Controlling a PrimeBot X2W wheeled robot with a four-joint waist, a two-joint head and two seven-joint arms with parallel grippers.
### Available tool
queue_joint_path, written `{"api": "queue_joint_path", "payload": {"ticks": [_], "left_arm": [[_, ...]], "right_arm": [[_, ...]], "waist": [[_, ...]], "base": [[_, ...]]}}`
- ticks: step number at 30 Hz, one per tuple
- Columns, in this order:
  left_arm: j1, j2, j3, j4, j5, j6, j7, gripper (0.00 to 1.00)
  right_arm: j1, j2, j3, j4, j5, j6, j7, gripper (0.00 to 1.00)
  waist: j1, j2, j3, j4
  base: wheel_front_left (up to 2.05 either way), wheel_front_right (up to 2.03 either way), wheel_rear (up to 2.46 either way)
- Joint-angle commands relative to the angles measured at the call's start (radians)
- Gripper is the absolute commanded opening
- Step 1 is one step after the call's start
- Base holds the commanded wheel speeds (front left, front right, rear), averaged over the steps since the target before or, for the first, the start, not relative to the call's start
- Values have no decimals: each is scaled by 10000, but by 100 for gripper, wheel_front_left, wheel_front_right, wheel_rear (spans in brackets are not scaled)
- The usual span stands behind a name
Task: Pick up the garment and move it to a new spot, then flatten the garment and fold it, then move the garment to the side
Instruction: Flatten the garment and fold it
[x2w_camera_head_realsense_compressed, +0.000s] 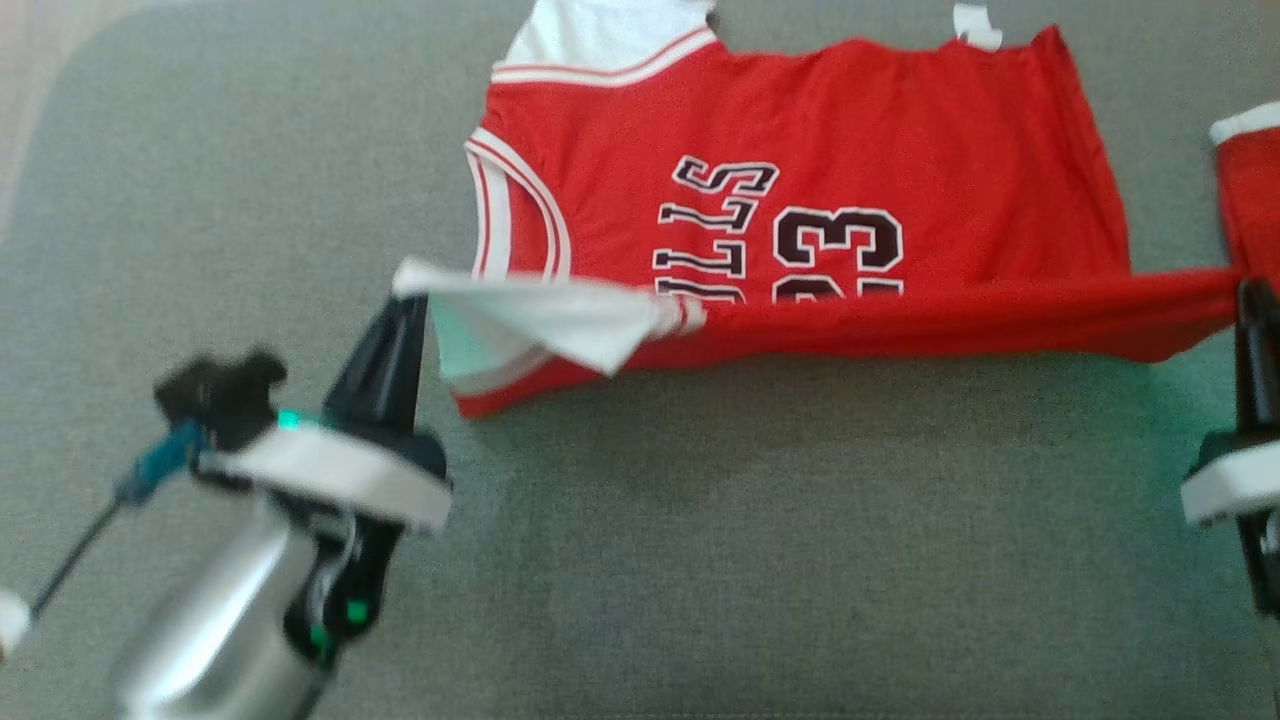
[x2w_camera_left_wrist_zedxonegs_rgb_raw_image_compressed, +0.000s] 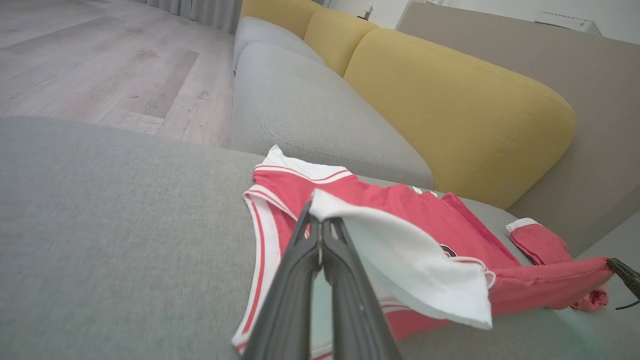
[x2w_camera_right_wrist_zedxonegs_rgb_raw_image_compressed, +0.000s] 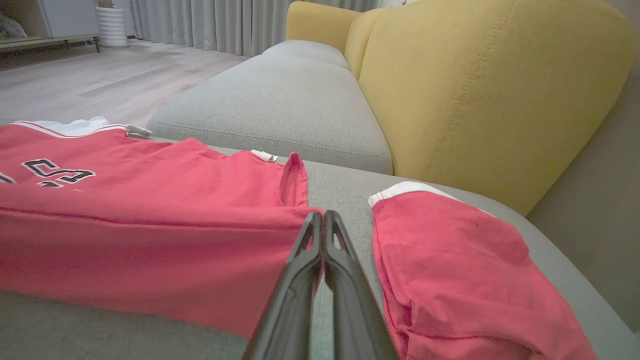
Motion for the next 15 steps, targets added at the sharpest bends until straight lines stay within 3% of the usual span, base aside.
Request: {"api": "queue_joint_path", "payload": {"ticks": [1, 15], "left_arm": [[-926, 65, 460, 102, 65, -191, 39, 0], [-4496, -626, 292, 3275, 720, -1406, -210, 0]], "right_arm": [[-439, -349, 165, -72, 17, 65, -143, 0], [-3008, -826, 1278, 2068, 45, 65, -615, 0]], "waist": [[-2, -1, 372, -43], [-2, -1, 1558, -81]], "base": [[0, 0, 0], [0, 0, 0]]}}
